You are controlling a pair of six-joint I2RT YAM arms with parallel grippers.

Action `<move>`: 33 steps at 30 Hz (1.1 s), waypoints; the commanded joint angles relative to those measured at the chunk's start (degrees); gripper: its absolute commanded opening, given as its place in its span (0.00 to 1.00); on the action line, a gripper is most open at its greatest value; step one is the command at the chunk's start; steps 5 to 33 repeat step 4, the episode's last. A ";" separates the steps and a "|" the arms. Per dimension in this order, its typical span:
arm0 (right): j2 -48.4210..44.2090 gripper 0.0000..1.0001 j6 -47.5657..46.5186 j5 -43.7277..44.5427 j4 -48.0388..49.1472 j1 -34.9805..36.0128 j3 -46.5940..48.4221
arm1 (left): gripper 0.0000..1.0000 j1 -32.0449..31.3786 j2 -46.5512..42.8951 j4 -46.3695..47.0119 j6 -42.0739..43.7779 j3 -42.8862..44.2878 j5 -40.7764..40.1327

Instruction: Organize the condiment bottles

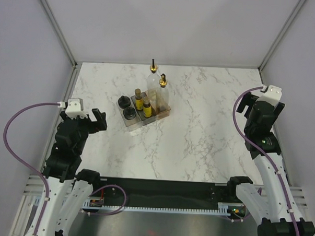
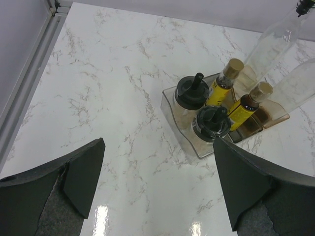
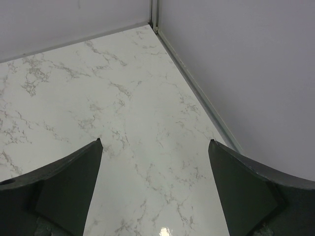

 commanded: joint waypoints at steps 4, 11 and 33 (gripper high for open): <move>-1.12 0.98 -1.12 -1.34 3.05 -0.10 -0.47 | 1.00 0.26 -0.78 2.92 1.87 -0.05 1.29; -1.12 0.98 -1.12 -1.34 3.05 -0.10 -0.47 | 1.00 0.26 -0.78 2.92 1.87 -0.05 1.29; -1.12 0.98 -1.12 -1.34 3.05 -0.10 -0.47 | 1.00 0.26 -0.78 2.92 1.87 -0.05 1.29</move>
